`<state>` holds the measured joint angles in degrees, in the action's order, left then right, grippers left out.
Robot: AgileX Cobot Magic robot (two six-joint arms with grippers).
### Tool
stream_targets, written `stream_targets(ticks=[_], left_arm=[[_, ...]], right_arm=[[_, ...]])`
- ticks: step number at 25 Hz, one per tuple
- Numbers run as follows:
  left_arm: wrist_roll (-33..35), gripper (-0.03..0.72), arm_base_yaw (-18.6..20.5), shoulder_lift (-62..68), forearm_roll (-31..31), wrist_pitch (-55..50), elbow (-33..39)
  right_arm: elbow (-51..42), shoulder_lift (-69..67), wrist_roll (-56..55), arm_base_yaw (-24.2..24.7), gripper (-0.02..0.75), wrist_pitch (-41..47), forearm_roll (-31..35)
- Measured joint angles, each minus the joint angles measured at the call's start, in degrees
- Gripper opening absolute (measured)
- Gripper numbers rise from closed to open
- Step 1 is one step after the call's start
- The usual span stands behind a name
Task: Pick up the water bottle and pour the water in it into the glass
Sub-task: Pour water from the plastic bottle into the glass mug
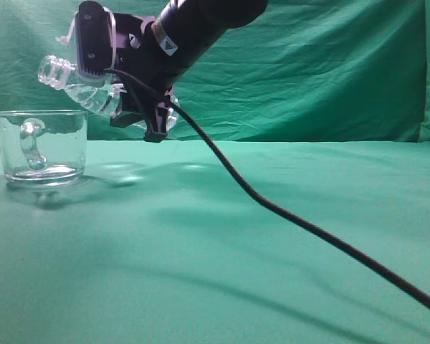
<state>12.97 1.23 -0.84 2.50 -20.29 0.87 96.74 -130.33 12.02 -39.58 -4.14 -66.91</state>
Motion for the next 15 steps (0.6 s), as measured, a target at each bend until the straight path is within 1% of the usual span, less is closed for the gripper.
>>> stream_targets(ticks=[5,15], left_arm=[[0.0,0.0,0.0,0.0,0.0,0.0,0.0],[0.0,0.0,0.0,0.0,0.0,0.0,0.0]], right_arm=[[0.0,0.0,1.5,0.0,0.327,0.0,-2.6],[0.6,0.0,3.3,0.0,0.327,0.0,-3.3]])
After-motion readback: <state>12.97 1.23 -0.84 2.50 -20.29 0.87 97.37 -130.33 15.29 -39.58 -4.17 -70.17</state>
